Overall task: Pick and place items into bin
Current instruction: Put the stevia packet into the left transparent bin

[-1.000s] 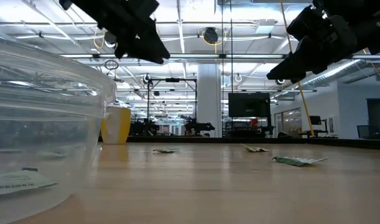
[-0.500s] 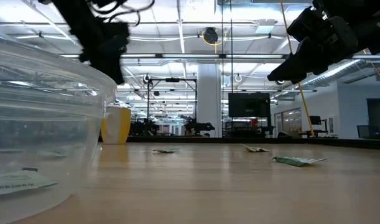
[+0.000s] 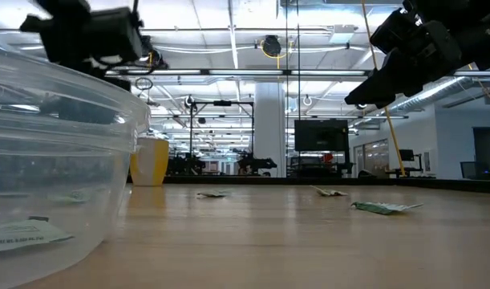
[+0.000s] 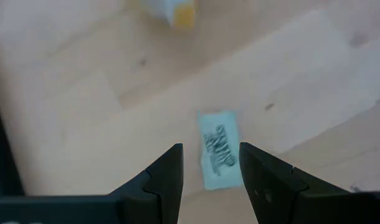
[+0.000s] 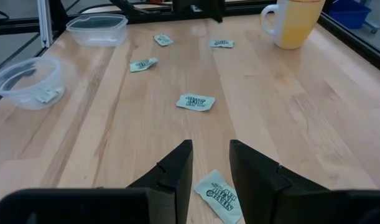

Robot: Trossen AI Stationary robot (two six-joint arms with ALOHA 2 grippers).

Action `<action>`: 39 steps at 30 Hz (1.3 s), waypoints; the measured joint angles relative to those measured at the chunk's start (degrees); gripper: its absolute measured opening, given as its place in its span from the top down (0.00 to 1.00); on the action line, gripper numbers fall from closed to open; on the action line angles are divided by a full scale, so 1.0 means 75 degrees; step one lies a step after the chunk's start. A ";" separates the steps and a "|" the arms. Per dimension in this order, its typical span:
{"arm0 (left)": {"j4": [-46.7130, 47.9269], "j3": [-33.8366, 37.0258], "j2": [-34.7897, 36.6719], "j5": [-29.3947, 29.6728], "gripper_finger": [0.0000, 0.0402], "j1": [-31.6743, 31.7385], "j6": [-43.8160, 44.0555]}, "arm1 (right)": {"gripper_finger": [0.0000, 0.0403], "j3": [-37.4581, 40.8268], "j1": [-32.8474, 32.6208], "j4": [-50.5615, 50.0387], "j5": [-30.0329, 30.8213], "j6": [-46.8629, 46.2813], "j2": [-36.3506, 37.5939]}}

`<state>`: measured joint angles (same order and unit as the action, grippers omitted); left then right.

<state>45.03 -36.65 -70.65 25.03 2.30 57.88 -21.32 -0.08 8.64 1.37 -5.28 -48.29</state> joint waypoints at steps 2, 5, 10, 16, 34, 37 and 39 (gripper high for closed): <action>-0.0646 0.0468 -0.0001 -0.0004 0.59 -0.0057 0.0331 | 0.76 0.0000 0.0000 0.0015 -0.0002 -0.0002 0.0000; -0.1320 0.0931 0.0005 -0.0008 0.59 -0.0133 0.0537 | 0.76 0.0000 0.0000 0.0018 0.0000 -0.0002 0.0000; -0.1640 0.1305 0.0005 0.0005 0.59 -0.0183 0.0124 | 0.76 0.0000 0.0000 0.0020 0.0000 0.0035 0.0000; -0.1629 0.1371 0.0005 -0.0488 0.59 -0.0182 0.0161 | 0.76 0.0000 0.0000 0.0020 0.0000 0.0047 0.0000; -0.1544 0.1371 0.0005 -0.0634 0.59 -0.0375 -0.0083 | 0.76 0.0000 0.0000 0.0017 0.0000 0.0050 0.0000; -0.1446 0.1371 0.0005 -0.0652 0.59 -0.0375 -0.0089 | 0.76 0.0000 0.0000 0.0017 0.0000 0.0050 0.0000; -0.1410 0.1371 0.0005 -0.0652 0.59 -0.0375 -0.0089 | 0.76 0.0000 0.0000 0.0017 0.0000 0.0050 0.0000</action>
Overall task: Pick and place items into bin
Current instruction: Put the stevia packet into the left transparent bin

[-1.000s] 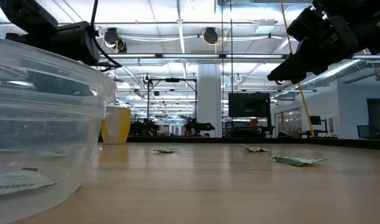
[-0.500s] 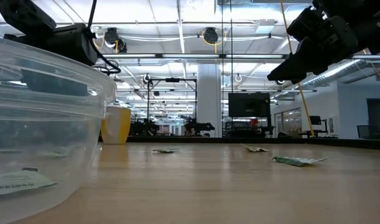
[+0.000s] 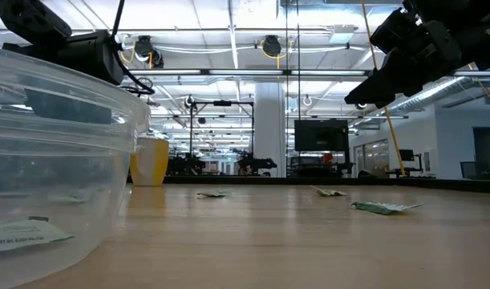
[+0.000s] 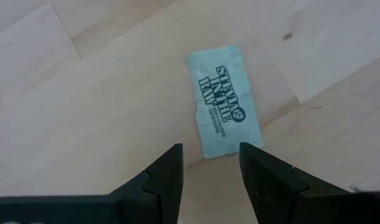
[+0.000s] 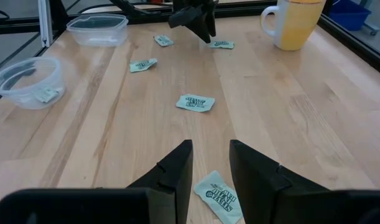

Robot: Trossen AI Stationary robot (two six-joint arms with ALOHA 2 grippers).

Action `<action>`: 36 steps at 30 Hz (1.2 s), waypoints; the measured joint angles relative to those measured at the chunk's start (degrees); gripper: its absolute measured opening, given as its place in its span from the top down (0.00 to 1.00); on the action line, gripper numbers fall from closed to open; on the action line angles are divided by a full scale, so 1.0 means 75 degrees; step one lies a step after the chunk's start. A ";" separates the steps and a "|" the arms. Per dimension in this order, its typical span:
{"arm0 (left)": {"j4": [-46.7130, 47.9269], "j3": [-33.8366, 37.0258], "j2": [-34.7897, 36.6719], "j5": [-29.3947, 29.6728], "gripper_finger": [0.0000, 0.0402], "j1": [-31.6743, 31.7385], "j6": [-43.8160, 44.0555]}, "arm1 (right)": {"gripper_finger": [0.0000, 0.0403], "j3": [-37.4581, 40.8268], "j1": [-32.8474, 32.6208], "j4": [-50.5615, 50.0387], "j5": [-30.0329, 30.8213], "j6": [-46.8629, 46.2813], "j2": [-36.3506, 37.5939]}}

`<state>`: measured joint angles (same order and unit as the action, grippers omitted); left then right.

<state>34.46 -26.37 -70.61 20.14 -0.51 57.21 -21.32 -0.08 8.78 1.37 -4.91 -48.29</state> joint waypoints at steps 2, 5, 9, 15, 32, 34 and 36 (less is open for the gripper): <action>-0.0009 0.0000 0.0000 0.0063 0.59 -0.0003 0.0002 | 0.76 0.0000 0.0000 0.0000 0.0000 0.0000 0.0000; -0.0035 0.0000 0.0000 0.0119 0.59 -0.0002 -0.0003 | 0.76 0.0000 0.0000 0.0000 0.0000 0.0000 0.0002; -0.0040 0.0002 0.0000 0.0123 0.59 -0.0003 -0.0003 | 0.76 0.0000 0.0000 0.0000 0.0000 0.0000 0.0000; -0.1127 0.0571 0.0025 0.0258 0.59 -0.0006 0.0013 | 0.76 0.0000 0.0000 0.0000 0.0000 0.0000 0.0003; -0.1040 0.0711 0.0020 0.0086 0.73 -0.0006 0.0139 | 0.76 0.0000 -0.0003 0.0000 0.0003 0.0149 0.0003; -0.1042 0.0711 0.0017 0.0072 0.80 -0.0006 0.0214 | 0.76 0.0000 -0.0003 0.0000 0.0000 0.0148 0.0003; -0.1045 0.0714 0.0015 0.0056 0.86 -0.0006 0.0240 | 0.76 0.0000 -0.0003 0.0000 0.0001 0.0149 0.0003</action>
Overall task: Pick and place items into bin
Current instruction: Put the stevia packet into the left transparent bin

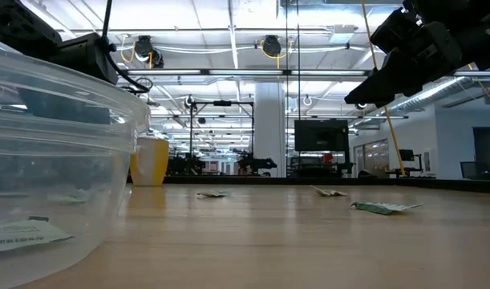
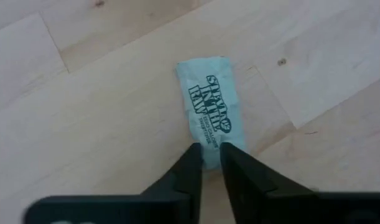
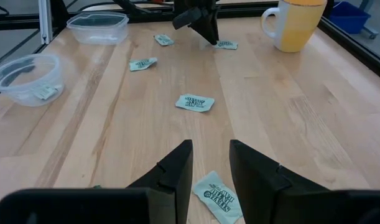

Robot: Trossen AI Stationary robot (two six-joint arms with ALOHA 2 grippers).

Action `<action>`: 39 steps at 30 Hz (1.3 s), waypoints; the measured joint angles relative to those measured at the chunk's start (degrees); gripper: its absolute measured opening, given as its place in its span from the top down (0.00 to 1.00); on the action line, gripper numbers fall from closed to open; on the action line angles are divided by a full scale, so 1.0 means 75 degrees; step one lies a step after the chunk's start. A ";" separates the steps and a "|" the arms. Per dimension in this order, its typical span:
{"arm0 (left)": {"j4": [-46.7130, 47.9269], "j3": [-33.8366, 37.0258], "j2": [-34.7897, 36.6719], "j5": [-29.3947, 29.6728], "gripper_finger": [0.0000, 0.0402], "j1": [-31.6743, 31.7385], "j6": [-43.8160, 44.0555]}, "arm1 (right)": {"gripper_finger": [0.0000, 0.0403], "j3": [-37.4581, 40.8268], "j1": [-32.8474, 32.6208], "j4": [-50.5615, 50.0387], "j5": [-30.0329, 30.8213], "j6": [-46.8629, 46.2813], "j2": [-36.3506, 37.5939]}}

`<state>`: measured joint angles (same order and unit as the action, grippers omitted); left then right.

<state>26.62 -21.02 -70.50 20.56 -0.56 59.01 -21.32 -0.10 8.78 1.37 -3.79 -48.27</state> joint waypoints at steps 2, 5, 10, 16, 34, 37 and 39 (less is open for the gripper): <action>-0.0015 0.0000 0.0000 -0.0023 0.92 0.0000 0.0030 | 0.76 0.0000 0.0000 0.0000 0.0002 -0.0002 0.0000; 0.0004 -0.0055 0.0017 -0.0076 0.98 0.0003 0.0174 | 0.76 0.0000 0.0000 0.0000 0.0001 -0.0003 0.0000; 0.0177 -0.0457 0.0160 -0.0534 0.97 -0.0066 -0.0287 | 0.76 0.0000 0.0000 0.0003 0.0002 -0.0006 0.0000; 0.1257 -0.1511 0.0479 -0.1857 0.98 -0.0319 -0.0877 | 0.76 0.0000 0.0000 0.0003 0.0000 -0.0128 0.0000; 0.4131 -0.4833 0.0457 -0.5336 0.99 -0.4299 0.3839 | 0.76 0.0000 0.0000 -0.0031 -0.0001 -0.0149 0.0000; 0.4125 -0.4577 0.0286 -0.5352 0.99 -0.5028 0.5124 | 0.76 0.0000 0.0000 -0.0055 -0.0001 -0.0149 0.0000; 0.3991 -0.4356 0.0172 -0.5370 0.99 -0.5438 0.5904 | 0.76 0.0000 0.0000 -0.0058 -0.0007 -0.0149 0.0000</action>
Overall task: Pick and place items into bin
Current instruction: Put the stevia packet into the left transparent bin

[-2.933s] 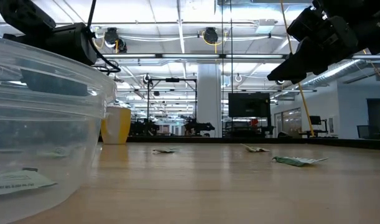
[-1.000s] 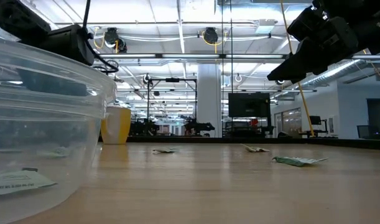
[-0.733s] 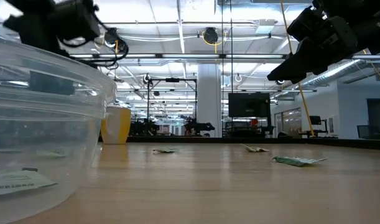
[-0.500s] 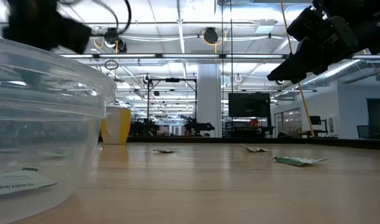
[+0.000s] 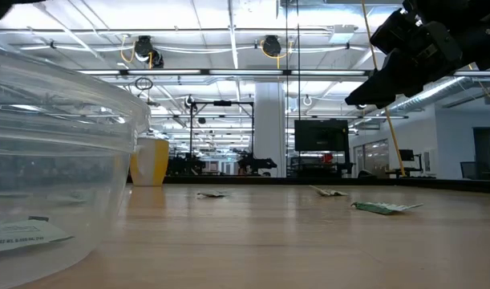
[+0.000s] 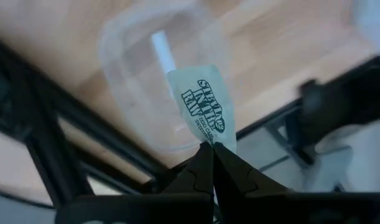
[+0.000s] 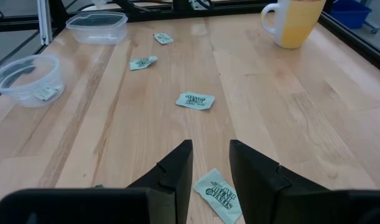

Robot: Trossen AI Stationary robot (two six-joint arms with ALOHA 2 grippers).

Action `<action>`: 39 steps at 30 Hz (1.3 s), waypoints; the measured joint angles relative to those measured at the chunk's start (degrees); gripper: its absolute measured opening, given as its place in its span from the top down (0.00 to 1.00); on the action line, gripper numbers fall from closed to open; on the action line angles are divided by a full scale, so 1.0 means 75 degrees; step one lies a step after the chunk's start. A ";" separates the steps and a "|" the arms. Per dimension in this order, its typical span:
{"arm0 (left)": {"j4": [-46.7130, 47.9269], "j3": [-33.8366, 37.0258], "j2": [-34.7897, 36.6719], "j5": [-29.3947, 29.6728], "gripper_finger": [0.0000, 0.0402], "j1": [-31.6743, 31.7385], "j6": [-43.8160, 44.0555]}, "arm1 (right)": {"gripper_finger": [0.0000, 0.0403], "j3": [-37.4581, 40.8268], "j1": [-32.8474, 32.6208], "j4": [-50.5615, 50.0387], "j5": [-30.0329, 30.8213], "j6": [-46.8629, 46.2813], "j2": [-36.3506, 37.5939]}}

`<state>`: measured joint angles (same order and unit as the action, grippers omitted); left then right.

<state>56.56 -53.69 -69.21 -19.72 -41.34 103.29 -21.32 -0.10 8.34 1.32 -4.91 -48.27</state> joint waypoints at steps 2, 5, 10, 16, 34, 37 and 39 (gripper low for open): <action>-0.0314 0.0148 -0.0157 0.0011 0.99 -0.0311 0.0424 | 0.76 0.0000 0.0000 0.0000 -0.0003 0.0000 0.0000; -0.0749 0.0296 -0.0350 0.0104 0.98 -0.0658 0.0834 | 0.76 0.0000 0.0000 0.0000 -0.0007 0.0000 0.0000; -0.1080 0.0632 -0.0575 0.0360 0.99 -0.0981 0.1158 | 0.76 0.0000 0.0000 0.0003 -0.0006 -0.0001 0.0000; -0.1698 0.1533 -0.0629 0.0635 0.96 -0.1029 0.1792 | 0.76 -0.0003 0.0000 0.0069 0.0000 0.0000 0.0000; -0.2402 0.2439 -0.0626 0.0640 0.78 -0.1007 0.2039 | 0.76 -0.0003 0.0000 0.0119 0.0006 0.0198 0.0000; -0.2763 0.2439 -0.0614 0.0634 0.76 -0.0955 0.2019 | 0.76 -0.0003 0.0000 0.0119 0.0006 0.0201 0.0000; -0.3048 0.2439 -0.0544 0.0635 0.76 -0.0900 0.2016 | 0.76 -0.0003 0.0000 0.0119 0.0009 0.0201 0.0000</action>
<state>33.70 -35.40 -73.30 -14.95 -48.09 118.41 -21.34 -0.10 9.23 1.39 -3.40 -48.27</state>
